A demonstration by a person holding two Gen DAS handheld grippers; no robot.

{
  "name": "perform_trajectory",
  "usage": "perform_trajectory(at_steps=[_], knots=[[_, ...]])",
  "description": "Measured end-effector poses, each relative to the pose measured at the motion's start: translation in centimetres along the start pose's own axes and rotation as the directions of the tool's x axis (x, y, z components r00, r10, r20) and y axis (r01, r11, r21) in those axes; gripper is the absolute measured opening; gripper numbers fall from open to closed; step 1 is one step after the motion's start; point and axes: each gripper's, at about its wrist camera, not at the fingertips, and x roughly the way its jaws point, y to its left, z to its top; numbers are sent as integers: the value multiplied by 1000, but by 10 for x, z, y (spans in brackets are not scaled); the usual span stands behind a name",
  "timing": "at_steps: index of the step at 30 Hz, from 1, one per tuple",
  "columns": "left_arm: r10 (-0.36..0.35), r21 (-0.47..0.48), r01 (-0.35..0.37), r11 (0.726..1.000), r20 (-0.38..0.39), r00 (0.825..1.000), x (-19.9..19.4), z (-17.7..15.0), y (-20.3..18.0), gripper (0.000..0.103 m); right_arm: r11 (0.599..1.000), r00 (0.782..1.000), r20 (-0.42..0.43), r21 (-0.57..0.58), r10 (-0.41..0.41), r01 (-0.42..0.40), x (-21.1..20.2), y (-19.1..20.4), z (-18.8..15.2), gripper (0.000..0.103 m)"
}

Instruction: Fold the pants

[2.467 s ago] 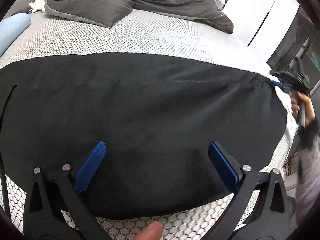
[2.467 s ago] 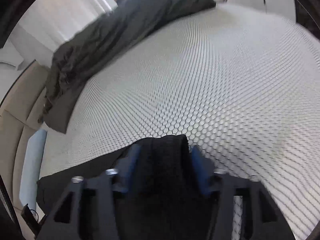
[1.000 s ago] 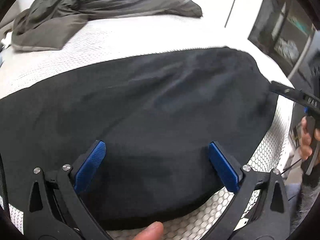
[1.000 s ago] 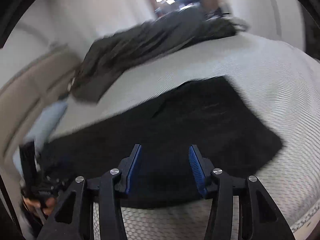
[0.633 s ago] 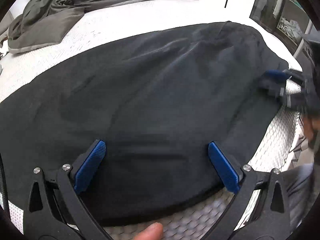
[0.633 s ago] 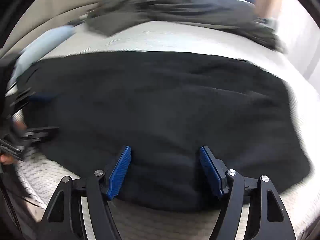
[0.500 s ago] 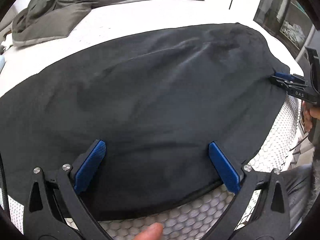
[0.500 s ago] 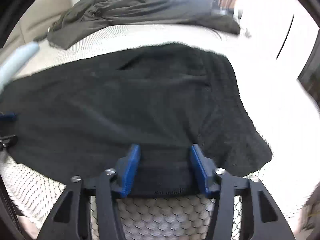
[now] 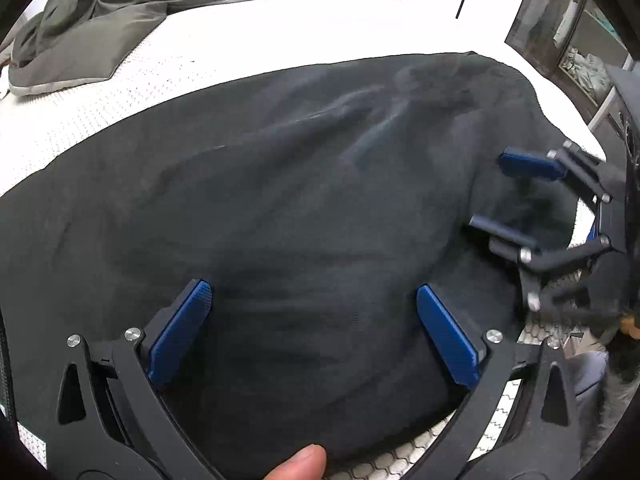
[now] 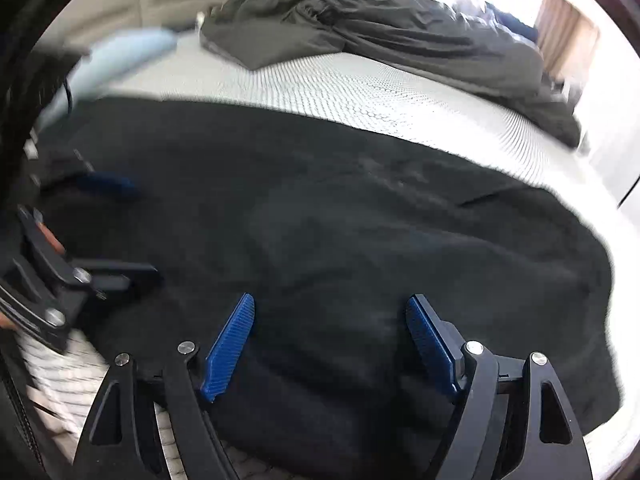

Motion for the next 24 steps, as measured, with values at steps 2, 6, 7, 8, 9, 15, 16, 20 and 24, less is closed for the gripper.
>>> perform_trajectory(at_steps=[2,6,7,8,9,15,16,20,24], knots=[[6,17,-6,1000,-1,1000,0,-2,1,102,992,992,-4,-11,-124,124,1,-14,-8,81],[14,6,-13,1000,-2,1000,-2,-5,11,102,927,939,-101,155,-329,341,12,-71,-27,82],[12,3,-12,1000,-3,1000,-1,-5,11,102,907,928,-123,203,-351,369,11,-87,-35,82],[13,3,-13,1000,-6,1000,-2,-4,12,103,882,924,-146,276,-354,382,12,-107,-45,82],[15,3,-15,1000,-8,1000,-3,-7,14,103,865,929,-156,340,-334,368,10,-124,-53,82],[16,1,-16,1000,-23,1000,-9,-1,12,102,850,957,-34,451,-287,271,-28,-126,-53,81],[-2,-5,2,1000,-16,1000,-11,1,12,102,868,970,11,449,-242,212,-36,-116,-46,82],[-103,-1,103,995,9,995,-11,28,1,102,938,998,54,348,-32,11,-14,-66,-1,82],[-36,44,39,998,-74,997,15,55,-7,102,980,1000,-16,198,23,-20,41,-21,35,82]])
